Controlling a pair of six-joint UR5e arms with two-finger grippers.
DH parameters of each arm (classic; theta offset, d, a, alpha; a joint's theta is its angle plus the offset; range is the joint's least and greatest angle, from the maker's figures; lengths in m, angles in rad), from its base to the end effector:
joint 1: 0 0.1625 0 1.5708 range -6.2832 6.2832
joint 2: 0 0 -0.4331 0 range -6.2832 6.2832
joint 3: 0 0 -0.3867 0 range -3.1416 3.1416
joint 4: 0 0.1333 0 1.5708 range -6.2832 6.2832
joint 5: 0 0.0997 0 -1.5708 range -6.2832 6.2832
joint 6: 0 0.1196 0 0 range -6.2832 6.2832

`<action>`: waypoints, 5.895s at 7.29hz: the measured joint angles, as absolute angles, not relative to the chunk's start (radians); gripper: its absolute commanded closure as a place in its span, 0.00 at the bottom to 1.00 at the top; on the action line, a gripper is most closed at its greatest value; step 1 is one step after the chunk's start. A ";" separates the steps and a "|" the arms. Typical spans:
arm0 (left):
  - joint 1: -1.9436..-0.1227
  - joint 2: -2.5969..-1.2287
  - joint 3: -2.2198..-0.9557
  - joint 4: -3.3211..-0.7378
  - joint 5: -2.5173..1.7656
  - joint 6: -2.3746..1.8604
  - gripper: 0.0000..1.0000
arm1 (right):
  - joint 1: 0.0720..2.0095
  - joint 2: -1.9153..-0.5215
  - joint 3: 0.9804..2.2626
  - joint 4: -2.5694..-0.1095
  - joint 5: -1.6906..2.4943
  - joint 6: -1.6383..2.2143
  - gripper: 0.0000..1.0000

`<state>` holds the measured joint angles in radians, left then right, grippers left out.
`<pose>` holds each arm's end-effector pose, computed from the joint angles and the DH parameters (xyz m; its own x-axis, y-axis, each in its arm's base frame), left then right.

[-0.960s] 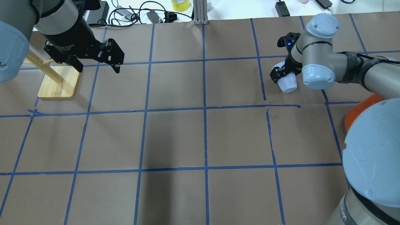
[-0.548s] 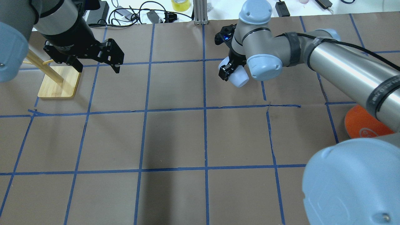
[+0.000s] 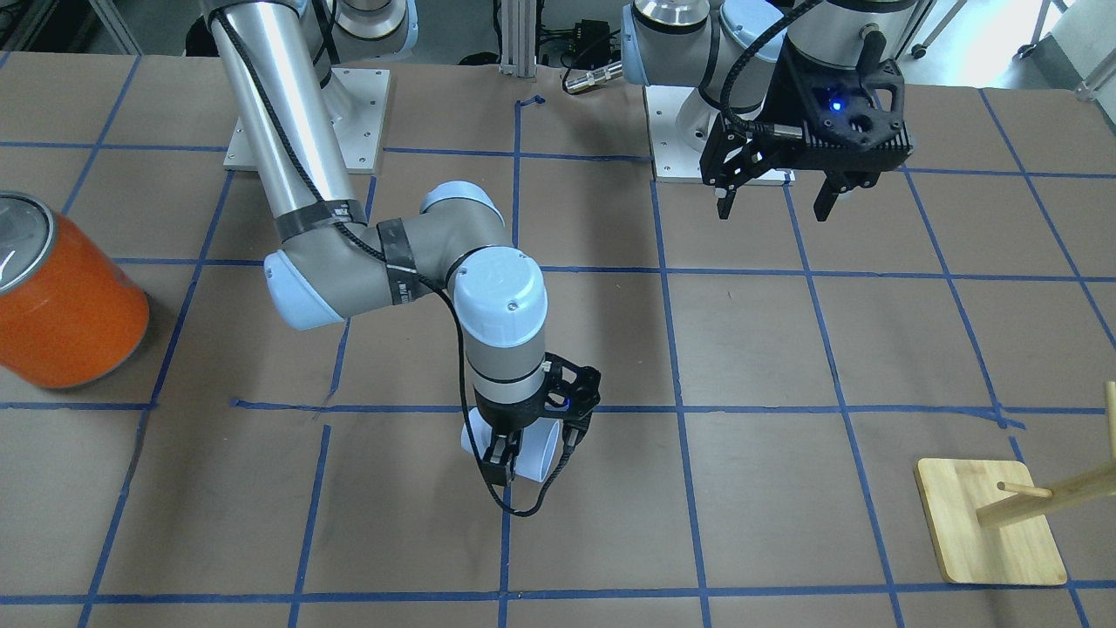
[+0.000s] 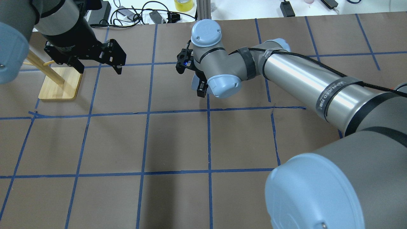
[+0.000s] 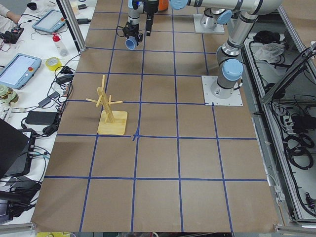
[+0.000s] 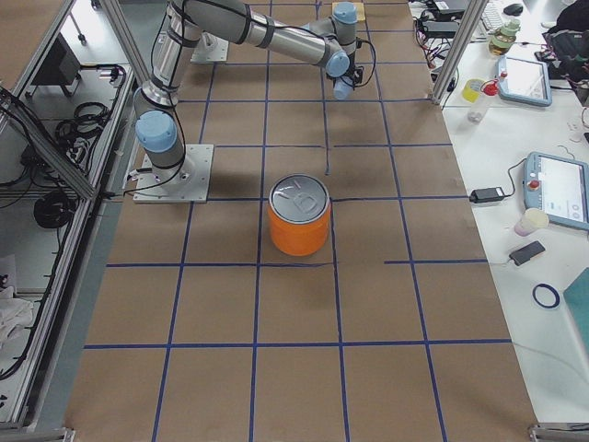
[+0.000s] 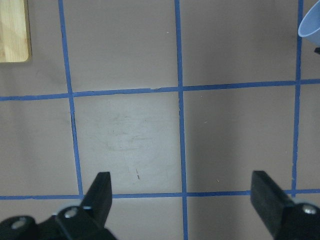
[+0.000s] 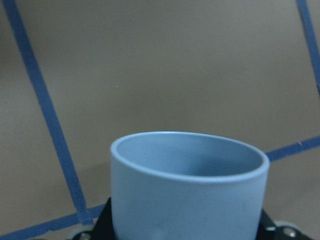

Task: Flip cup
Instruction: 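Carry the held cup with the right gripper toward the left arm, then tip the cup onto its side and release it with the right gripper, then raise the right gripper away while the left gripper moves toward the cup, then grasp the lying cup by its rim with the left gripper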

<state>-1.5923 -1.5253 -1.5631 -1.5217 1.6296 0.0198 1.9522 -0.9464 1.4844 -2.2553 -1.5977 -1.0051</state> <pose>-0.1365 -0.4750 0.5071 -0.9976 0.0351 -0.0605 0.0411 0.9940 -0.1009 0.3818 -0.6025 0.2120 -0.1872 -0.9726 0.1375 -0.9819 0.1811 -0.0558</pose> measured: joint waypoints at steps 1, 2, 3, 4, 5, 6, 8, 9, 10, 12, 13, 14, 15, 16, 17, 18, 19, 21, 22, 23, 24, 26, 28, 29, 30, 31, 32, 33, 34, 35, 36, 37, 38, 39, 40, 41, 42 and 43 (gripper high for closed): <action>-1.592 -1.525 -1.563 -1.522 1.629 0.020 0.00 | 1.970 -0.941 1.486 -2.258 -1.612 -1.122 0.45; -1.592 -1.525 -1.563 -1.522 1.629 0.020 0.00 | 1.981 -0.940 1.489 -2.254 -1.620 -1.214 0.45; -1.592 -1.525 -1.563 -1.522 1.629 0.020 0.00 | 1.989 -0.936 1.494 -2.255 -1.620 -1.259 0.49; -1.592 -1.525 -1.563 -1.522 1.630 0.020 0.00 | 1.993 -0.931 1.496 -2.265 -1.613 -1.284 0.49; -1.592 -1.525 -1.563 -1.522 1.630 0.020 0.00 | 1.996 -0.927 1.497 -2.275 -1.598 -1.304 0.49; -1.592 -1.525 -1.563 -1.522 1.630 0.020 0.00 | 1.997 -0.924 1.498 -2.279 -1.580 -1.311 0.48; -1.592 -1.525 -1.563 -1.522 1.630 0.020 0.00 | 1.998 -0.921 1.502 -2.281 -1.560 -1.307 0.37; -1.592 -1.525 -1.563 -1.522 1.630 0.020 0.00 | 1.998 -0.920 1.508 -2.282 -1.552 -1.306 0.23; -1.592 -1.525 -1.563 -1.522 1.630 0.020 0.00 | 1.999 -0.917 1.513 -2.283 -1.545 -1.306 0.09; -1.592 -1.525 -1.563 -1.522 1.630 0.020 0.00 | 1.999 -0.908 1.514 -2.285 -1.529 -1.305 0.00; -1.592 -1.525 -1.563 -1.522 1.630 0.020 0.00 | 1.998 -0.909 1.514 -2.285 -1.527 -1.305 0.00; -1.592 -1.525 -1.563 -1.522 1.629 0.020 0.00 | 1.998 -0.916 1.510 -2.285 -1.527 -1.305 0.00; -1.592 -1.525 -1.563 -1.522 1.629 0.020 0.00 | 1.998 -0.936 1.507 -2.282 -1.527 -1.305 0.00; -1.592 -1.525 -1.563 -1.522 1.629 0.020 0.00 | 1.997 -0.979 1.511 -2.263 -1.528 -1.303 0.00; -1.592 -1.524 -1.562 -1.522 1.626 0.020 0.00 | 1.993 -1.034 1.516 -2.214 -1.529 -1.298 0.00; -1.589 -1.523 -1.558 -1.520 1.608 0.023 0.00 | 1.983 -1.100 1.520 -2.139 -1.532 -1.284 0.00; -1.584 -1.522 -1.554 -1.514 1.574 0.031 0.00 | 1.972 -1.170 1.522 -2.064 -1.536 -1.251 0.00; -1.561 -1.537 -1.563 -1.500 1.506 0.038 0.00 | 1.917 -1.301 1.523 -1.905 -1.542 -1.142 0.00; -1.542 -1.556 -1.577 -1.483 1.454 0.038 0.00 | 1.877 -1.365 1.523 -1.839 -1.544 -1.097 0.00; -1.517 -1.584 -1.606 -1.431 1.372 0.038 0.00 | 1.832 -1.427 1.524 -1.791 -1.547 -1.024 0.00; -1.499 -1.621 -1.644 -1.358 1.289 0.038 0.00 | 1.794 -1.475 1.524 -1.761 -1.549 -0.929 0.00; -1.485 -1.709 -1.713 -1.222 1.167 0.034 0.00 | 1.740 -1.543 1.524 -1.723 -1.559 -0.685 0.00; -1.477 -1.802 -1.749 -1.170 1.016 0.028 0.00 | 1.719 -1.588 1.525 -1.694 -1.565 -0.318 0.00; -1.475 -1.847 -1.758 -1.158 0.948 0.026 0.00 | 1.717 -1.597 1.525 -1.688 -1.564 -0.163 0.00; -1.475 -1.892 -1.771 -1.134 0.897 0.025 0.00 | 1.716 -1.599 1.525 -1.689 -1.560 -0.052 0.00; -1.474 -1.936 -1.795 -1.083 0.855 0.023 0.00 | 1.711 -1.599 1.525 -1.694 -1.554 0.023 0.00; -1.474 -1.975 -1.818 -1.030 0.816 0.020 0.00 | 1.699 -1.597 1.525 -1.699 -1.551 0.058 0.00; -1.474 -2.011 -1.830 -0.989 0.775 0.019 0.00 | 1.674 -1.593 1.526 -1.702 -1.550 0.072 0.00; -1.475 -2.040 -1.835 -0.956 0.743 0.015 0.00 | 1.643 -1.589 1.526 -1.702 -1.549 0.077 0.00; -1.479 -2.067 -1.837 -0.925 0.716 0.006 0.00 | 1.621 -1.587 1.527 -1.700 -1.549 0.078 0.00; -1.483 -2.092 -1.839 -0.899 0.688 -0.001 0.02 | 1.611 -1.588 1.530 -1.694 -1.555 0.080 0.00; -1.489 -2.110 -1.842 -0.883 0.666 -0.005 0.17 | 1.608 -1.589 1.535 -1.690 -1.561 0.081 0.00; -1.498 -2.120 -1.844 -0.876 0.654 -0.014 0.54 | 1.607 -1.590 1.538 -1.689 -1.564 0.081 0.00; -1.506 -2.124 -1.844 -0.872 0.647 -0.030 0.59 | 1.607 -1.589 1.539 -1.690 -1.565 0.081 0.00; -1.510 -2.125 -1.845 -0.869 0.644 -0.041 0.79 | 1.607 -1.588 1.541 -1.693 -1.563 0.081 0.00; -1.513 -2.125 -1.844 -0.865 0.643 -0.055 0.86 | 1.607 -1.588 1.542 -1.694 -1.561 0.079 0.00; -1.515 -2.124 -1.842 -0.855 0.644 -0.080 1.00 | 1.607 -1.588 1.543 -1.695 -1.561 0.076 0.00; -1.516 -2.122 -1.839 -0.839 0.645 -0.110 1.00 | 1.607 -1.588 1.543 -1.695 -1.561 0.073 0.00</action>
<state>-1.5164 -2.1217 -1.8389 -0.8391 0.6445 -0.1099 1.6074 -1.5877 1.5430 -1.6946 -1.5605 0.0726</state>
